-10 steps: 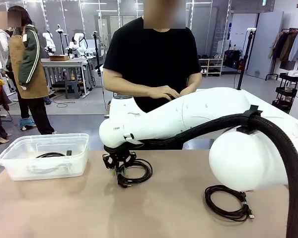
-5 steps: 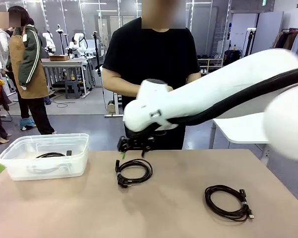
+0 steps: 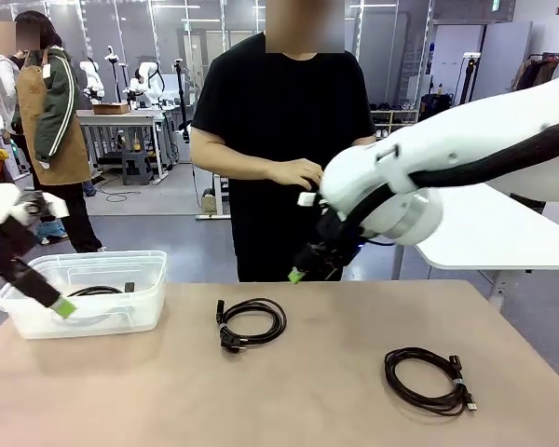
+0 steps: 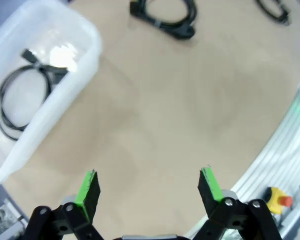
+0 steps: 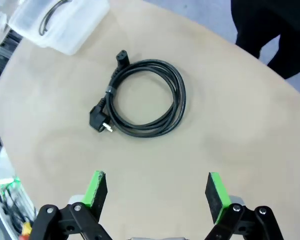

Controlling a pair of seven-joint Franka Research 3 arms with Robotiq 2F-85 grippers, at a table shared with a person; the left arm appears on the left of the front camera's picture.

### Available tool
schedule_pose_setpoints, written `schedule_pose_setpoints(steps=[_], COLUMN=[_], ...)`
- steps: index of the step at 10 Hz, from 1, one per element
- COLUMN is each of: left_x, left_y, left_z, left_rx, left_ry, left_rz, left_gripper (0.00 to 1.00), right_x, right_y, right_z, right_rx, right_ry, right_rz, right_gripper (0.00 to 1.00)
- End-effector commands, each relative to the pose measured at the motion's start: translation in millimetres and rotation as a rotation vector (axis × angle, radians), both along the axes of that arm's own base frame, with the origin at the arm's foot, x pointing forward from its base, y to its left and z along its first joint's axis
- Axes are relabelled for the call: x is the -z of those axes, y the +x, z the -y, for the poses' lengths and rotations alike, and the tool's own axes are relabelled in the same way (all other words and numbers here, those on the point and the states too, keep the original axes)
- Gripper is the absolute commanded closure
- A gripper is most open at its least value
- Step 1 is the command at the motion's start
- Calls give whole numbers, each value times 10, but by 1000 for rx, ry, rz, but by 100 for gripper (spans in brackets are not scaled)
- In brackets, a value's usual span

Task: Organize and store the cables.
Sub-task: Place the Power Cable into the Organizing box.

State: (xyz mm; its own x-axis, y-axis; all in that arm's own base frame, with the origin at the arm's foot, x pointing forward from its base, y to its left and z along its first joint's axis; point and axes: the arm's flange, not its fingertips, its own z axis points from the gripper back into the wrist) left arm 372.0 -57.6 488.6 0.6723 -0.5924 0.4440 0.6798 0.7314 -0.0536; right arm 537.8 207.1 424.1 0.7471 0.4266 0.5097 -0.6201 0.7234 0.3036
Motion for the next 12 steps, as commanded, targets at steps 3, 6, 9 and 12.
schedule_pose_setpoints(steps=[3, 6, 9, 12], left_x=[-81, 120, 455, 897], left_y=[342, 592, 858, 1087], left_z=[1160, 1945, 2457, 2706], left_rx=[-202, -347, -416, -521], left_ry=[-44, 4, 77, 41], left_rz=[-89, -40, -10, -1], left_gripper=[0, 0, 0, 0], right_x=[71, 196, 256, 321], right_y=[-772, -1265, -1749, -2033], right_z=[1209, 1863, 2179, 2318], right_rx=[-176, -149, -95, -113], right_ry=[129, 114, 91, 92], right_rz=[118, 221, 259, 277], right_gripper=[0, 0, 0, 0])
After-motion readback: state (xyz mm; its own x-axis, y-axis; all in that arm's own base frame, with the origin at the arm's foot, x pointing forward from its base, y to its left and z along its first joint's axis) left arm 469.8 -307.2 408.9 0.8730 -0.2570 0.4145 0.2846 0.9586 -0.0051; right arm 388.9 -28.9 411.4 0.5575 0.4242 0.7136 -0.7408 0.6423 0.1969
